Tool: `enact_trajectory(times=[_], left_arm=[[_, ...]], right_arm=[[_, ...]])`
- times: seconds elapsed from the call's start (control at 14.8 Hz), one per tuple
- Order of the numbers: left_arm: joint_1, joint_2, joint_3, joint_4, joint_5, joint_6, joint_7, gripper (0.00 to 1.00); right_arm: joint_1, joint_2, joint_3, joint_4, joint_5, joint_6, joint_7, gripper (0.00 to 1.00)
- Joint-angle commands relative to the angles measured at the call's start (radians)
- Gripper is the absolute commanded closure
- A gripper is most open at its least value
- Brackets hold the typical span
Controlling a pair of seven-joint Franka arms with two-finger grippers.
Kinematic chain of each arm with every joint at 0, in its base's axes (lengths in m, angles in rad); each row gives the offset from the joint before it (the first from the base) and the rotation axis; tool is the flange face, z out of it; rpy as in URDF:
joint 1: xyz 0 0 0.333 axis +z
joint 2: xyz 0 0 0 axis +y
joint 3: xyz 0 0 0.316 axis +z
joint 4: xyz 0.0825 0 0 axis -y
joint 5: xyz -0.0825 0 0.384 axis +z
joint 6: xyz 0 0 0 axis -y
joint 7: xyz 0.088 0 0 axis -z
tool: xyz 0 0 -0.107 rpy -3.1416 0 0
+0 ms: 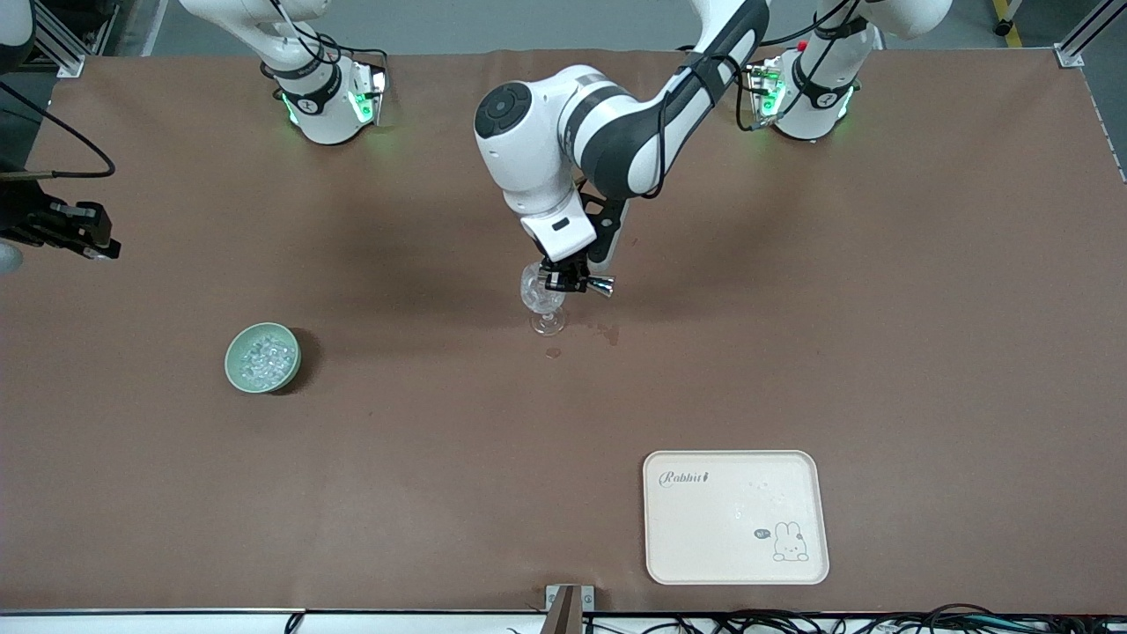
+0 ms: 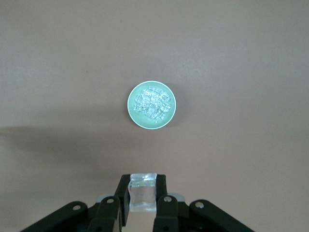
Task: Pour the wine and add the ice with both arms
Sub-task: 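Carry the jigger away from the glass toward the white tray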
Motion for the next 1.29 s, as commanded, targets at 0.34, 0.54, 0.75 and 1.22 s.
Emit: enact_trajectory(times=[0.34, 0.54, 0.75, 1.22], left_arm=[[0.127, -0.067, 0.001, 0.024, -0.201, 0.012, 0.065, 1.00], [0.265, -0.087, 0.002, 0.025, -0.370, 0.046, 0.157, 1.00], [0.426, -0.085, 0.001, 0.025, -0.517, 0.049, 0.305, 1.00], [0.779, 0.018, 0.006, 0.022, -0.967, 0.049, 0.746, 0.99]], right_arm=[[-0.008, -0.034, 0.016, -0.032, 0.022, 0.001, 0.001, 0.95], [-0.011, -0.032, 0.071, -0.032, 0.022, 0.002, 0.053, 0.95], [-0.011, -0.029, 0.178, -0.031, 0.022, 0.014, 0.154, 0.96], [-0.008, 0.083, 0.522, -0.029, 0.021, 0.172, 0.407, 0.97]])
